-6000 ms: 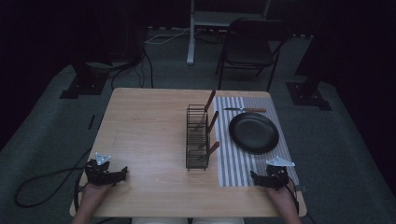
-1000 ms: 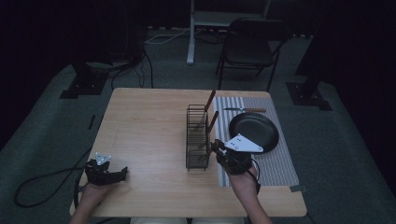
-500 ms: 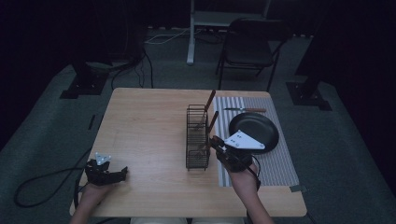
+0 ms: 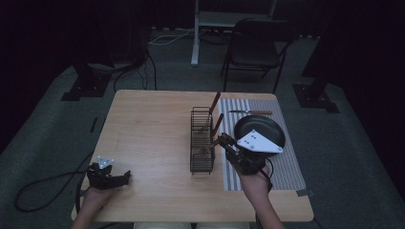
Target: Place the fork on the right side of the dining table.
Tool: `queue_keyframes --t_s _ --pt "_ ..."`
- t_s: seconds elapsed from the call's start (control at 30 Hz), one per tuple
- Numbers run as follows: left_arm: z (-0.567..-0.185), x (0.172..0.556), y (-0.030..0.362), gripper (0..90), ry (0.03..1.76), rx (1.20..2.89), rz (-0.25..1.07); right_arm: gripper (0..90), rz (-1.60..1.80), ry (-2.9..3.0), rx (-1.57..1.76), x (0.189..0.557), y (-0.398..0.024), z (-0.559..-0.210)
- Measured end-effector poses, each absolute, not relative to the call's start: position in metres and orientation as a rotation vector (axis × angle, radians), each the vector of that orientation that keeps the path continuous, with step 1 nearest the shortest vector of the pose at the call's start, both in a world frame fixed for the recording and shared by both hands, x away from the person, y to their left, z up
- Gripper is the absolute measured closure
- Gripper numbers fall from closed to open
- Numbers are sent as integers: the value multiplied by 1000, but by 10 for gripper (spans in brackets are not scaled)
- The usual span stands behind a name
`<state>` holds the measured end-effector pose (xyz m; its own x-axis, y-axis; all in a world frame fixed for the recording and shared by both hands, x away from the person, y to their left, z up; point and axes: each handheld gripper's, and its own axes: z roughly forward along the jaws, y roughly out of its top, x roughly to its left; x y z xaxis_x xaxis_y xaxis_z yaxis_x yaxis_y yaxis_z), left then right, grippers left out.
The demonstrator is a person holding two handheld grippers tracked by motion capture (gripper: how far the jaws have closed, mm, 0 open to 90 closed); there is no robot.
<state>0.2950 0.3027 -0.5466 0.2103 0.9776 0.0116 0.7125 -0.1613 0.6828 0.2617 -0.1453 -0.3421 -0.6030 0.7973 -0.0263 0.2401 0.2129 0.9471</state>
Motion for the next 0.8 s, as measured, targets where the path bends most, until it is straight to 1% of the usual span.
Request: queue_keyframes --t_s 0.43,0.63,0.8 --pt "-546 295 303 0 1560 1944 629 812 1438 1911 960 251 -158 -323" --pt "-547 295 303 0 1559 1942 631 812 1430 1864 965 245 -169 -313" --pt "-547 295 303 0 1561 1941 630 812 1413 1837 988 242 -181 -312"
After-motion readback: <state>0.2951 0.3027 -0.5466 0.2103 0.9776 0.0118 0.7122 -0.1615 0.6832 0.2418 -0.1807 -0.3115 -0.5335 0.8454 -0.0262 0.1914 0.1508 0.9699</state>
